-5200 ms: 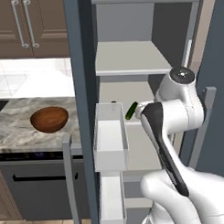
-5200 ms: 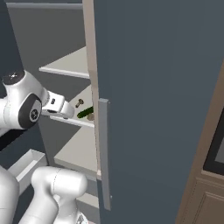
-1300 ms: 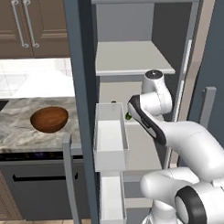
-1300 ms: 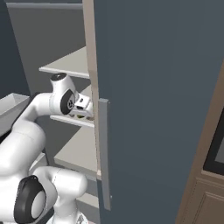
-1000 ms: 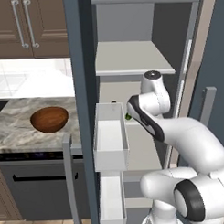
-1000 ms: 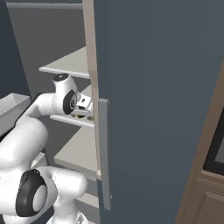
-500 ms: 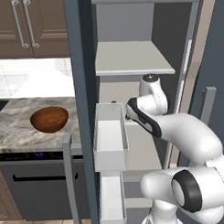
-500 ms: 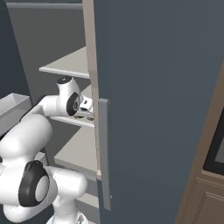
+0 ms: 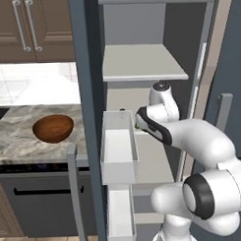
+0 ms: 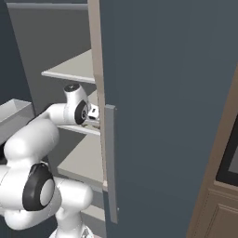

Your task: Take the garlic, mushroom, and cucumber from the freezer and place them in the bowl on the counter.

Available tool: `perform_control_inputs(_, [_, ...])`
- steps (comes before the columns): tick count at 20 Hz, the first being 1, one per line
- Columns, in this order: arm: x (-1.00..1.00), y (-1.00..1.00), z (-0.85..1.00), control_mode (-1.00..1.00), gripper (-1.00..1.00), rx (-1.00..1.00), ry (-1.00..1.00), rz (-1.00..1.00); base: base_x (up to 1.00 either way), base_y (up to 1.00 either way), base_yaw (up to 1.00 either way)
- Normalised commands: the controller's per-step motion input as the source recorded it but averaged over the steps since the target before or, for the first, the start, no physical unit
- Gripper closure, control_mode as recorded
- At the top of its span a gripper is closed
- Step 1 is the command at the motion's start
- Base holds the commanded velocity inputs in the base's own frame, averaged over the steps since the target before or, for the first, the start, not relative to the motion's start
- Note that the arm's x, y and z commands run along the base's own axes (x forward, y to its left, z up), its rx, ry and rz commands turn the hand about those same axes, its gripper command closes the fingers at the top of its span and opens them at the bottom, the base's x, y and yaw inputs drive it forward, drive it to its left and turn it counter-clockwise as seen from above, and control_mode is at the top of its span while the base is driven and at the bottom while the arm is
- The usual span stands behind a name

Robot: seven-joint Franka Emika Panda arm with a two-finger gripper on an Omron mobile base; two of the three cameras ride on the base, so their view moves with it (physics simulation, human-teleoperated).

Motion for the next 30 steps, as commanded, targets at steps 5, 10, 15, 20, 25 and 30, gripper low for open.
perform_control_inputs(5, [0.17,0.00,-0.10,-1.00,-1.00,0.00,0.00,0.01,0.00,0.00,0.00])
perform_control_inputs(10, [0.23,0.00,-0.06,-1.00,-1.00,0.00,0.00,0.02,0.00,0.00,0.00])
perform_control_inputs(15, [0.18,0.00,-0.06,-1.00,-1.00,0.00,0.00,0.03,0.00,0.00,0.00])
perform_control_inputs(20, [0.12,0.00,-0.05,-1.00,-1.00,0.00,0.00,0.02,0.00,0.00,0.00])
perform_control_inputs(25, [0.11,0.00,-0.02,-1.00,-1.00,0.00,0.00,0.02,0.00,0.00,0.00])
perform_control_inputs(30, [0.07,-0.01,-0.07,-1.00,-1.00,0.00,0.00,0.01,0.00,0.00,0.00])
